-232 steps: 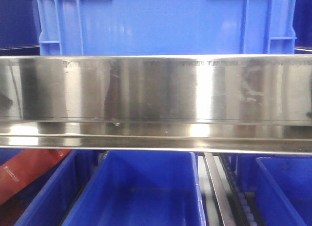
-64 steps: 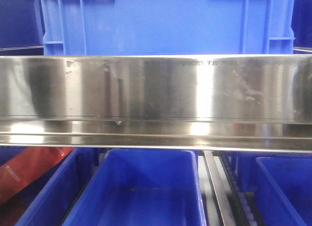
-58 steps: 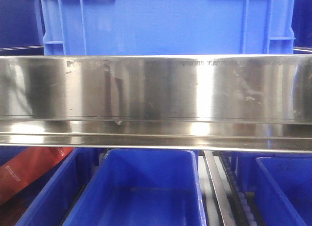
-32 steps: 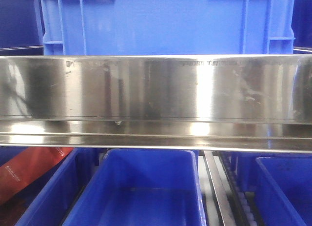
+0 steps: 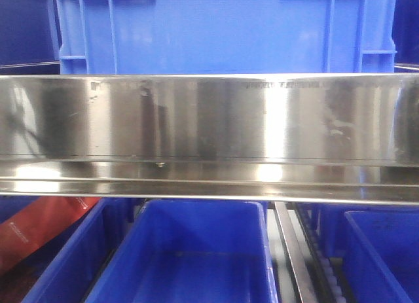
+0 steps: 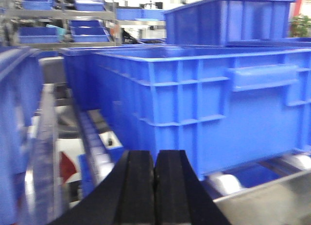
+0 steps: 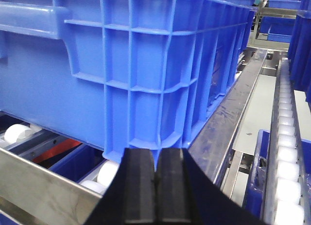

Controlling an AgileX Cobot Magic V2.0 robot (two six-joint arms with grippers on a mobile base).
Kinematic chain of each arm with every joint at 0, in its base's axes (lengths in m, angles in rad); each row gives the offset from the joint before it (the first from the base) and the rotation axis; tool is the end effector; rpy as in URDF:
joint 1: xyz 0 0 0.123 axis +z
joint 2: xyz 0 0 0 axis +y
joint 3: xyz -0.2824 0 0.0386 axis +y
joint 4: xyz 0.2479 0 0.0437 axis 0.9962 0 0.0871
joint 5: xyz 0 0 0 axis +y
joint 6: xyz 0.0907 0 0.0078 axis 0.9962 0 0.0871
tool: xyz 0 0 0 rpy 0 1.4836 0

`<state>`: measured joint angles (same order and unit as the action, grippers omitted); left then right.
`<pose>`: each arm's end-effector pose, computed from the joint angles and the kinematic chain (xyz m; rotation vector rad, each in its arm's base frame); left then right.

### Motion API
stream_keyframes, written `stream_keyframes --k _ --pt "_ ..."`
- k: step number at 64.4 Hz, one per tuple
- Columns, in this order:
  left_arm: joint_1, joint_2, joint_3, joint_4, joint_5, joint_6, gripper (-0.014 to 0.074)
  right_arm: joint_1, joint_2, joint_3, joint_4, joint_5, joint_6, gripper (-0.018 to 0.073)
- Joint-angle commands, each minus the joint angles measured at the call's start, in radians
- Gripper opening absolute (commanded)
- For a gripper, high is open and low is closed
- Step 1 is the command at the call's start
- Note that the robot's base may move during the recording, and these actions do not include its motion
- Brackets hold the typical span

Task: Place valve from conveyor to right shelf box
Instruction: 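Withdraw both empty grippers up out of the bins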

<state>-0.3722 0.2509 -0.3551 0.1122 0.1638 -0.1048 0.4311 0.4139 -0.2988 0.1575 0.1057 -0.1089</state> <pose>0.0649 -0.0235 0.3022 0.2767 1.5237 -0.2763 0.0888 0.0425 0.2747 -0.3393 1.6831 0.3703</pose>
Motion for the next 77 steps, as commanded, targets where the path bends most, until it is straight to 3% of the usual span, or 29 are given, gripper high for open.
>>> stream_keyframes --k 1,16,27,37,44,77 --pt "0.082 -0.039 0.021 -0.004 0.007 -0.003 -0.0111 -0.001 -0.004 0.0 -0.009 -0.025 -0.006 -0.0154" --pt "0.291 -0.189 0.162 -0.021 -0.011 0.0 -0.0111 -0.001 -0.004 0.0 -0.009 -0.025 -0.006 -0.0154" --pt "0.36 -0.251 0.283 -0.031 -0.07 0.0 -0.0111 -0.001 -0.004 0.0 -0.009 -0.025 -0.006 -0.0154" --pt "0.37 -0.251 0.355 -0.034 -0.214 0.0 -0.0111 -0.001 -0.004 0.0 -0.009 -0.028 -0.006 -0.0154" --pt "0.37 -0.251 0.355 -0.043 -0.147 0.0 -0.0111 -0.001 -0.004 0.0 -0.009 -0.028 -0.006 -0.0154" --pt "0.37 -0.251 0.355 -0.043 -0.157 0.0 -0.0111 -0.001 -0.004 0.0 -0.009 -0.03 -0.006 -0.0154"
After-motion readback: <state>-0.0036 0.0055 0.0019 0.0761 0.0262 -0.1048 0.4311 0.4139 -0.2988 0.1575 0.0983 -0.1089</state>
